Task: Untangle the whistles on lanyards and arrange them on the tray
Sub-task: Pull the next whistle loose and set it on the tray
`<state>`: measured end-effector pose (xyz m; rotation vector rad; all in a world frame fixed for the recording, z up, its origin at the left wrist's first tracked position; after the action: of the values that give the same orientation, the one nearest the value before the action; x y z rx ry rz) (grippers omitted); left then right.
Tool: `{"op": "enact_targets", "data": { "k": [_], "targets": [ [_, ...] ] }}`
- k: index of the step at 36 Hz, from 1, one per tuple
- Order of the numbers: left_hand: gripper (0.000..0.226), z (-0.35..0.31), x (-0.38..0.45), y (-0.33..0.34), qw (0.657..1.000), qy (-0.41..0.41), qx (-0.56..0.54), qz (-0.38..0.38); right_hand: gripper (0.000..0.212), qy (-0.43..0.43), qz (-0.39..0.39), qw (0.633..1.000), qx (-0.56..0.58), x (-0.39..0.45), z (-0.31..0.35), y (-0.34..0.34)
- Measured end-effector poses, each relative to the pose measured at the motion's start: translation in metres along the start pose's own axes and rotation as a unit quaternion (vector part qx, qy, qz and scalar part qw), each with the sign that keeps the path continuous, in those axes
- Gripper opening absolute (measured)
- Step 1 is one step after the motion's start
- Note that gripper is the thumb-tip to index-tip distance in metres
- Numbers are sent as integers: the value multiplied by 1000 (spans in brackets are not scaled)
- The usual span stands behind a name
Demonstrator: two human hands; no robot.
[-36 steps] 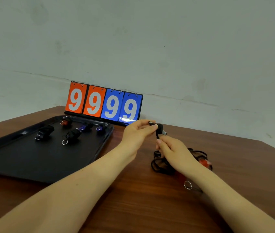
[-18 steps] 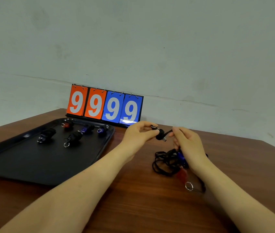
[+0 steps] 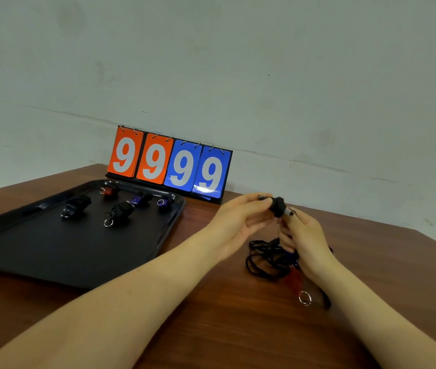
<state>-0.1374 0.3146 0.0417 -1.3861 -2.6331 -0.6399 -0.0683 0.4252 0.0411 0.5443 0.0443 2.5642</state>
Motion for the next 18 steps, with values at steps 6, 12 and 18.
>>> {"op": "enact_targets", "data": {
  "k": [6, 12, 18],
  "targets": [
    [26, 2, 2, -7, 996, 19, -54, -74, 37, -48, 32, 984, -171, -4, 0, 10],
    [23, 0, -1, -22, 975, 49, 96, -196, 32, -113, 150, 896, -402, -16, -5, 36],
    [17, -16, 1, -30, 895, 108, 368, -226, 29, -167, 156, 874, -429, -18, 6, 36]
  ]
}}
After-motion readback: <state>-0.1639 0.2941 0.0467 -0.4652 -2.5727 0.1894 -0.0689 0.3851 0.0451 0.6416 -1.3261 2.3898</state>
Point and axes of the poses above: each hand's wrist, its own x-axis towards the middle knuckle, its own y-axis out of the palm, z = x × y, the point moved 5 cm from there along x, towards the middle knuckle, and after that the axes turned 14 degrees about x, right-handed, at the moved point
